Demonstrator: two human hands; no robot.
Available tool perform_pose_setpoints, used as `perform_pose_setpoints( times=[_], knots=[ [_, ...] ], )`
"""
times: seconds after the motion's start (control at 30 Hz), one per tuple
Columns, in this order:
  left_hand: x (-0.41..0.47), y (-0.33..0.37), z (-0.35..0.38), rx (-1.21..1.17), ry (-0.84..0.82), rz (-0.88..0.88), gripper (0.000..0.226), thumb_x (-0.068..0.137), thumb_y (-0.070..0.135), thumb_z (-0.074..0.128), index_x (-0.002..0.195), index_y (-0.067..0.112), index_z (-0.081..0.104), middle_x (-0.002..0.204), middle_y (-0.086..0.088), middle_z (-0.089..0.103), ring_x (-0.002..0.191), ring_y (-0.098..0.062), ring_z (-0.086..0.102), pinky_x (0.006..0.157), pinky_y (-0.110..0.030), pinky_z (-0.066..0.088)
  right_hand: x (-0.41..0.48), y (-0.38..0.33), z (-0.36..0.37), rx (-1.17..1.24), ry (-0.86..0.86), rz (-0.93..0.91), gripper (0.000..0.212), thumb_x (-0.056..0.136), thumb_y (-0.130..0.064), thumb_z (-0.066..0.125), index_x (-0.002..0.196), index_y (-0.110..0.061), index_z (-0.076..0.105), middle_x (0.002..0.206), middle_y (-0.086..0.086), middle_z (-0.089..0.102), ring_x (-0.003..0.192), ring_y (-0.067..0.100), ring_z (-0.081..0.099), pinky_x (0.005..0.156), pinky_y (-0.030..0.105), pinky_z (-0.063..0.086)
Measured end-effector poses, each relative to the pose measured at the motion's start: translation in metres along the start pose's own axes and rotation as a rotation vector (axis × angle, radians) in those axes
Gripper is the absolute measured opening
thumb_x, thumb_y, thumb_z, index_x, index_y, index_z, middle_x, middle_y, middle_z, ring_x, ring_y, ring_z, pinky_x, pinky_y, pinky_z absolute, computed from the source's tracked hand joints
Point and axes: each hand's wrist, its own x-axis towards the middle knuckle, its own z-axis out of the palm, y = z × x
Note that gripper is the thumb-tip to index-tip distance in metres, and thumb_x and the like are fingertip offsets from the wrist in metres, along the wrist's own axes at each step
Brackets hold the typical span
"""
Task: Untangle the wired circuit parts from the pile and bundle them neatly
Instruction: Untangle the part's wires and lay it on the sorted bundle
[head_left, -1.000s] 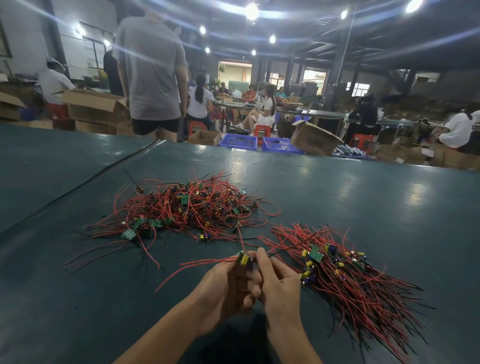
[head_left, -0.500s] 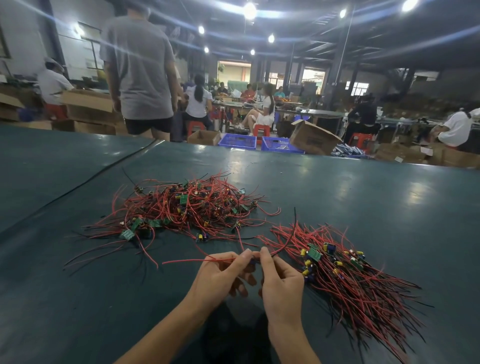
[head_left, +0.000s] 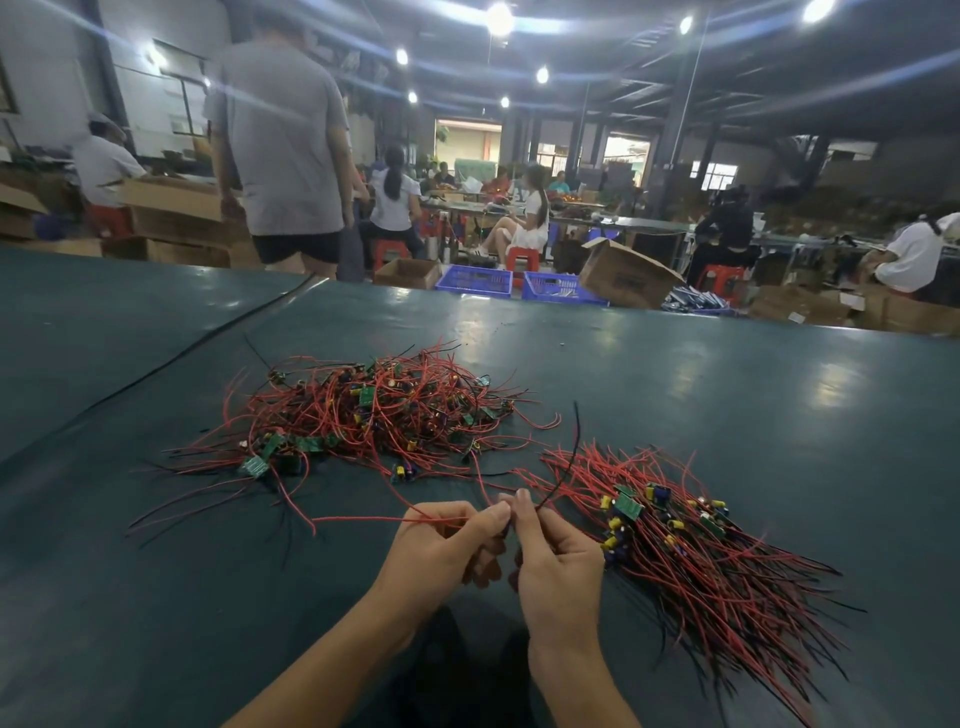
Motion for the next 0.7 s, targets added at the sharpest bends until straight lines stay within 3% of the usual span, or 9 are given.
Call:
perform_pose_setpoints(
  times=[0.07,0.13,0.23,0.4,0.5,0.6,0.7],
  knots=[
    [0.001,0.003,-0.002,-0.029,0.013,0.045,0.034,0.073,0.037,0.07,0.047,0.015,0.063,0.048,-0.006,0.056,0.041,-0.015,0.051,0.044,-0.021,0.041,0.006,-0.002,-0.004,0.034,0.087,0.027,0.024,0.093,-0.023,0.063,0.076,-0.02,0.08,0.064,-0.006,0.07,0.058,0.0,0.06,0.056,0.016,0.048],
    [0.002,0.006,-0.007,-0.023,0.021,0.073,0.038,0.075,0.031,0.078,0.045,0.016,0.061,0.049,-0.007,0.056,0.039,-0.016,0.051,0.041,-0.021,0.038,0.015,-0.005,-0.013,0.065,0.204,0.061,0.023,0.094,-0.025,0.064,0.08,-0.015,0.079,0.051,-0.013,0.058,0.042,0.001,0.04,0.043,0.016,0.035],
    [0.003,0.006,-0.011,-0.017,-0.008,0.085,0.035,0.076,0.03,0.07,0.046,0.015,0.061,0.05,-0.007,0.057,0.04,-0.016,0.052,0.042,-0.021,0.038,0.024,-0.007,-0.024,0.118,0.298,0.071,0.024,0.094,-0.024,0.065,0.077,-0.014,0.079,0.049,-0.013,0.043,0.04,0.002,0.028,0.037,0.017,0.026],
    [0.002,0.003,-0.008,-0.046,-0.035,0.051,0.037,0.077,0.037,0.076,0.049,0.017,0.063,0.054,-0.009,0.059,0.044,-0.016,0.054,0.045,-0.023,0.039,0.021,-0.008,-0.024,0.124,0.288,0.066,0.023,0.09,-0.033,0.066,0.076,-0.021,0.08,0.051,-0.01,0.038,0.042,0.003,0.029,0.04,0.018,0.027],
    [0.001,0.005,-0.008,-0.014,-0.07,0.044,0.033,0.075,0.044,0.066,0.054,0.018,0.066,0.058,-0.011,0.063,0.047,-0.016,0.052,0.047,-0.022,0.039,0.016,-0.009,-0.021,0.048,0.154,0.003,0.035,0.081,-0.048,0.065,0.069,-0.017,0.075,0.051,-0.006,0.035,0.048,0.007,0.031,0.048,0.023,0.03],
    [0.0,0.006,-0.007,-0.014,-0.064,0.058,0.033,0.076,0.042,0.066,0.058,0.013,0.065,0.057,-0.011,0.063,0.047,-0.016,0.052,0.048,-0.021,0.041,0.003,-0.008,-0.008,-0.052,-0.074,-0.025,0.033,0.082,-0.047,0.062,0.07,-0.02,0.077,0.051,0.008,0.053,0.053,0.008,0.05,0.054,0.021,0.043],
    [-0.001,0.006,-0.008,0.018,-0.092,0.07,0.034,0.078,0.036,0.065,0.056,0.011,0.063,0.053,-0.008,0.06,0.048,-0.016,0.053,0.051,-0.022,0.043,-0.002,-0.003,-0.001,-0.08,-0.1,-0.046,0.029,0.09,-0.037,0.058,0.074,-0.024,0.078,0.063,0.003,0.07,0.06,0.011,0.064,0.06,0.026,0.054]
  ],
)
